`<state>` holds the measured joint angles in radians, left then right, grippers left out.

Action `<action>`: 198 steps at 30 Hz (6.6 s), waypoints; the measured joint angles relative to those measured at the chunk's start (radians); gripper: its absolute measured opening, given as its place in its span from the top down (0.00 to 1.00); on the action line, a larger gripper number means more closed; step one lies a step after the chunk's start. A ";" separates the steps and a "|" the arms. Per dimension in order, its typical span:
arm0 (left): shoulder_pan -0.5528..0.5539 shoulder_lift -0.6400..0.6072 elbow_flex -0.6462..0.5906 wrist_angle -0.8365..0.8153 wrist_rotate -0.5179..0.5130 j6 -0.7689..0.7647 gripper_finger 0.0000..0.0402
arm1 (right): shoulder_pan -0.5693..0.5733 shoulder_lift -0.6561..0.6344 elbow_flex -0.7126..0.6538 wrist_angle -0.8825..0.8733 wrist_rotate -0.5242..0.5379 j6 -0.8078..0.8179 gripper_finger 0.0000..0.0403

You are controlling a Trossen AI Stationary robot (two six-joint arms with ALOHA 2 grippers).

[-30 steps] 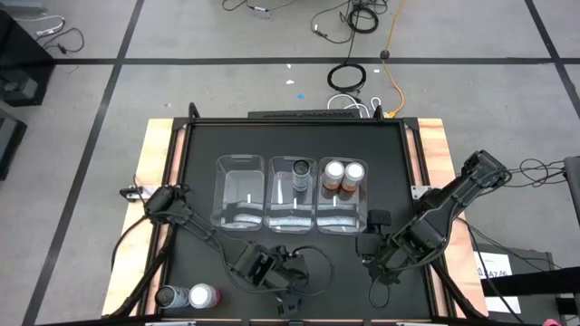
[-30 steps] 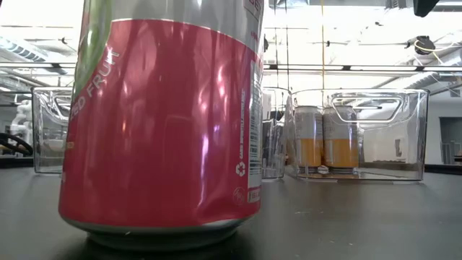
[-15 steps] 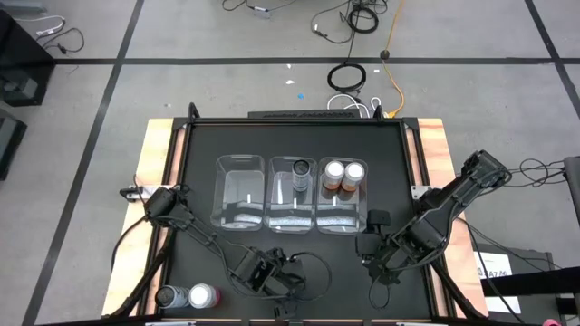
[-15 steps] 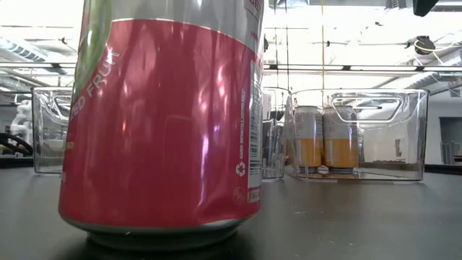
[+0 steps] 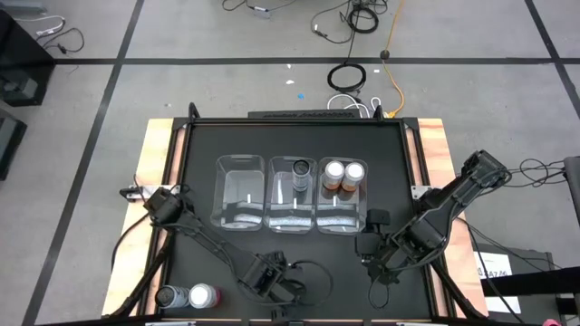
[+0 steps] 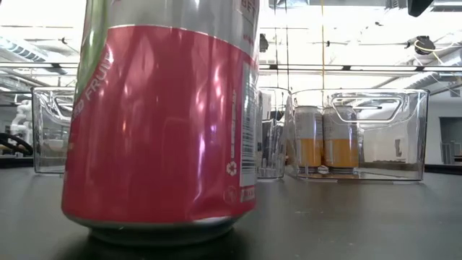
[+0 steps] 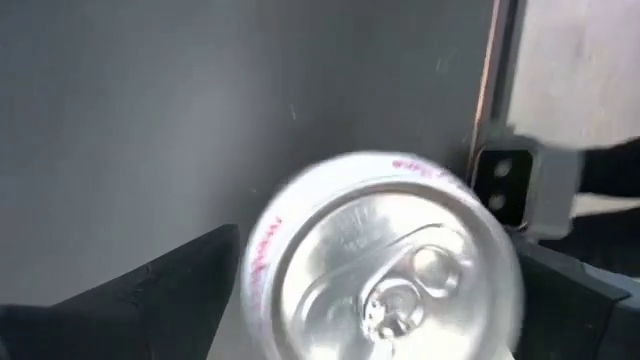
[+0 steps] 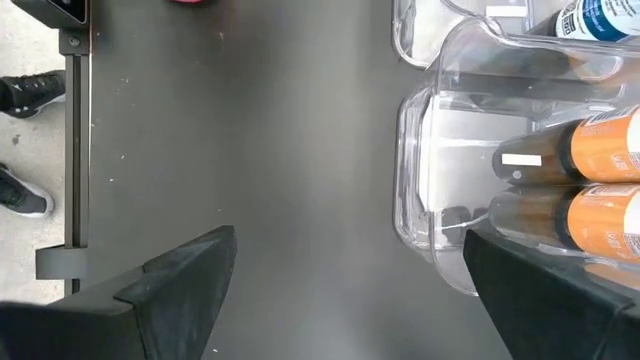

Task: Sort soda cans
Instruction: Put the right pink-white soda can in the middle left transparent bin, then put the left pink-white soda can in the middle left transparent bin

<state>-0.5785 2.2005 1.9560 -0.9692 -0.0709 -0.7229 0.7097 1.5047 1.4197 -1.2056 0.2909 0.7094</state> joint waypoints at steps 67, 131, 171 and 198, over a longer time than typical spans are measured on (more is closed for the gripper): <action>0.173 -0.229 0.000 -0.256 0.009 -0.024 0.20 | 0.000 0.000 0.000 0.037 0.037 -0.018 0.05; 0.978 -0.524 -0.800 0.161 0.165 0.835 0.20 | -0.147 0.000 0.000 0.110 0.285 0.304 0.05; 0.978 -0.622 -0.793 0.071 0.115 0.816 0.04 | -0.147 0.000 0.000 0.105 0.284 0.295 0.05; 0.436 -1.048 -0.792 -0.282 0.002 -0.263 0.04 | -0.147 0.000 0.000 0.110 0.284 0.192 0.05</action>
<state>-0.1424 1.1526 1.1641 -1.2511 -0.0685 -0.9859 0.5627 1.5043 1.4193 -1.0958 0.5751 0.9009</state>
